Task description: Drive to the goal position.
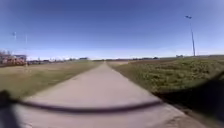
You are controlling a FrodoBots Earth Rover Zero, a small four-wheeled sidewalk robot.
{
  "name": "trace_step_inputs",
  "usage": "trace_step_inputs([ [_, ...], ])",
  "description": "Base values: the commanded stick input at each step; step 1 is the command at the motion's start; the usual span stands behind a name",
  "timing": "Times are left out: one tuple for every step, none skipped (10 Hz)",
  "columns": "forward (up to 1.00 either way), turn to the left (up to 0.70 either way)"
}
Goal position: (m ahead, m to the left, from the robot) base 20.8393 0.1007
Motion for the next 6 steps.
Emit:
trace_step_inputs([
  [1.0,0.0],
  [1.0,0.0],
  [1.0,0.0],
  [1.0,0.0],
  [1.0,0.0],
  [1.0,0.0],
])
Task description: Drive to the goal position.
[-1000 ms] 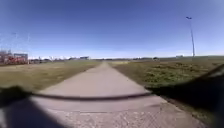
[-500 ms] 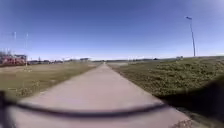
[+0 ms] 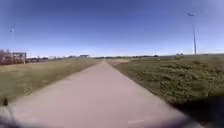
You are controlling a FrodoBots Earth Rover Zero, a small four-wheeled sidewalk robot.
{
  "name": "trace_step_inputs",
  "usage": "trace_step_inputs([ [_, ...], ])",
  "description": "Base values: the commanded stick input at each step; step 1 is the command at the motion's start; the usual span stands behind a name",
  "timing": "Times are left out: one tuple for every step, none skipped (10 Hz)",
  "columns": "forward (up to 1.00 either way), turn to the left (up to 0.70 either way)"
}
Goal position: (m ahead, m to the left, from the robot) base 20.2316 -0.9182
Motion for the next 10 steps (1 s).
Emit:
trace_step_inputs([
  [1.0,0.0],
  [1.0,0.0],
  [1.0,0.0],
  [1.0,0.0],
  [1.0,0.0],
  [1.0,0.0],
  [1.0,0.0],
  [1.0,0.4],
  [1.0,0.4],
  [1.0,0.4],
])
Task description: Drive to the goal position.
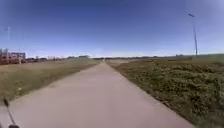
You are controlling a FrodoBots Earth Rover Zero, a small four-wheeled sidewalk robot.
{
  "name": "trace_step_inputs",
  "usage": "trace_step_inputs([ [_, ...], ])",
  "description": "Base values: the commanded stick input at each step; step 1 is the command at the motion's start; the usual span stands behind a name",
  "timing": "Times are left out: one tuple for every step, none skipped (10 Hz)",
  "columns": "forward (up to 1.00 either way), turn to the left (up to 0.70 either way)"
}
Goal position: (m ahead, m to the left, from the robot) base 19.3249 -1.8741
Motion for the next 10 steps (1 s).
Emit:
trace_step_inputs([
  [1.0,0.16],
  [1.0,0.04],
  [1.0,0.0],
  [1.0,0.0],
  [1.0,0.28],
  [1.0,0.35],
  [1.0,0.0],
  [1.0,0.0],
  [1.0,0.0],
  [1.0,0.0],
])
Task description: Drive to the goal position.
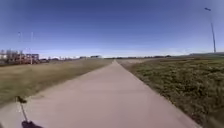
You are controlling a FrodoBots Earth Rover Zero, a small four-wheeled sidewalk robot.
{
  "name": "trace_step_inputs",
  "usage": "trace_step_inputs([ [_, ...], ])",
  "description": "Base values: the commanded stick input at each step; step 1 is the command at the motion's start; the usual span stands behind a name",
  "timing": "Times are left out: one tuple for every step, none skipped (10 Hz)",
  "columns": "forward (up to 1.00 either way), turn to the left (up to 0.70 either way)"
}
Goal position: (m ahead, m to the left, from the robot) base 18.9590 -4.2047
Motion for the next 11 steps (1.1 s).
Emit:
trace_step_inputs([
  [1.0,0.0],
  [1.0,0.0],
  [1.0,0.0],
  [1.0,0.0],
  [1.0,0.0],
  [1.0,0.0],
  [1.0,0.0],
  [1.0,0.0],
  [1.0,0.0],
  [1.0,0.0],
  [1.0,0.0],
])
